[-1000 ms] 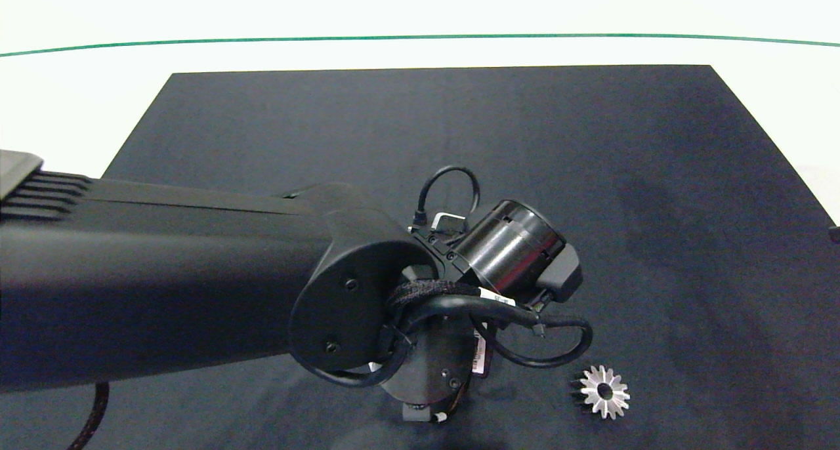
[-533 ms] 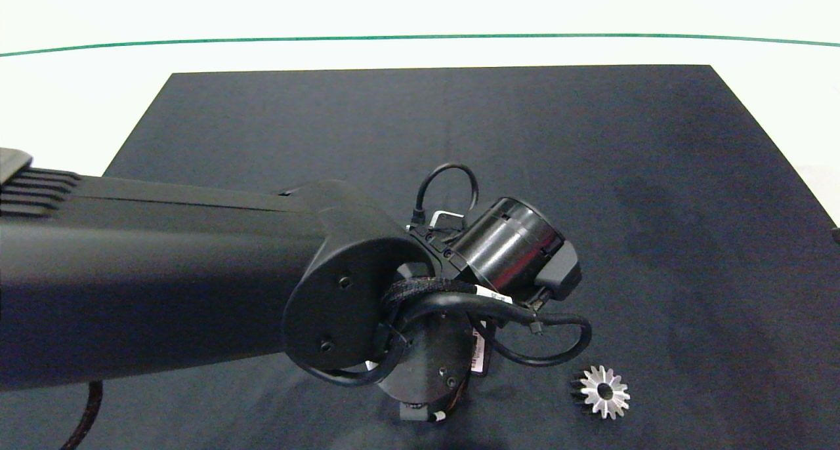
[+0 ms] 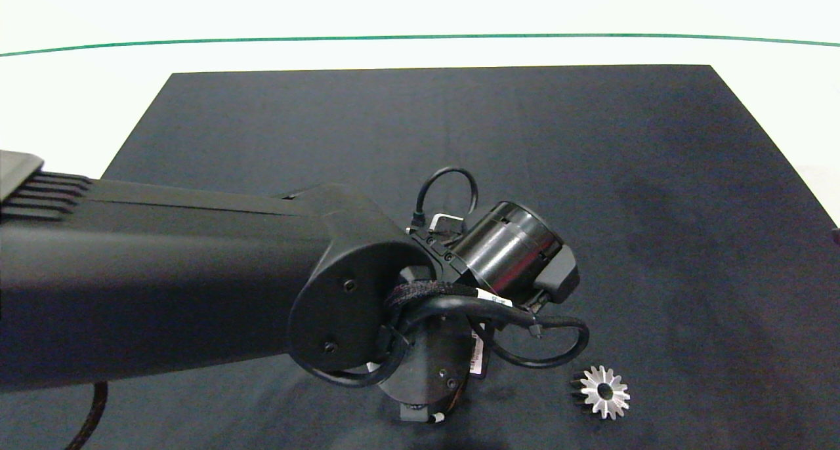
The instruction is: Remove an incorrectly installed larger gear and replace it with the correct smaller gear
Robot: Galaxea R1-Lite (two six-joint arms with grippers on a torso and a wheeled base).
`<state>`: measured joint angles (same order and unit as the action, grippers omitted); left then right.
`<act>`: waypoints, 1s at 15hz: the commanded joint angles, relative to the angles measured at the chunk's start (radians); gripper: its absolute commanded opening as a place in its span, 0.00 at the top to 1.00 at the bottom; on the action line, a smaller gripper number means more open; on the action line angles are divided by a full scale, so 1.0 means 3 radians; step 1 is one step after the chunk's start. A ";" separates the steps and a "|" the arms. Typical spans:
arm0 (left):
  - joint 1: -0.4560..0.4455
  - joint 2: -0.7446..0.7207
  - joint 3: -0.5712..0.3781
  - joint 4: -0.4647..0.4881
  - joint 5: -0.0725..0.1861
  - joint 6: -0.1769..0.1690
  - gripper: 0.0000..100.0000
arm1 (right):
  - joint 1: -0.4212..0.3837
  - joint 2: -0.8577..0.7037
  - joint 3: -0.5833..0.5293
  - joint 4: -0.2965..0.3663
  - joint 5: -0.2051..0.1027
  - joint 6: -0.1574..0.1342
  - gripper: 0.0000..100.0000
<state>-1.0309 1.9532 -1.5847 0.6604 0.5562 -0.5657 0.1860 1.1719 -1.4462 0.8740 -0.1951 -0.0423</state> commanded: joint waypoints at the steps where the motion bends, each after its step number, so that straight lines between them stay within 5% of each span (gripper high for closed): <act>1: -0.0005 0.0019 -0.0010 0.0013 0.0007 -0.0011 0.87 | 0.0004 0.0000 -0.0001 0.0016 -0.0004 -0.0002 0.00; 15: -0.0020 0.0065 -0.0020 0.0013 0.0007 -0.0011 0.87 | 0.0004 -0.0020 -0.0001 0.0016 0.0001 -0.0002 0.00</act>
<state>-1.0370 1.9715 -1.5909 0.6594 0.5551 -0.5655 0.1866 1.1679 -1.4462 0.8740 -0.1934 -0.0423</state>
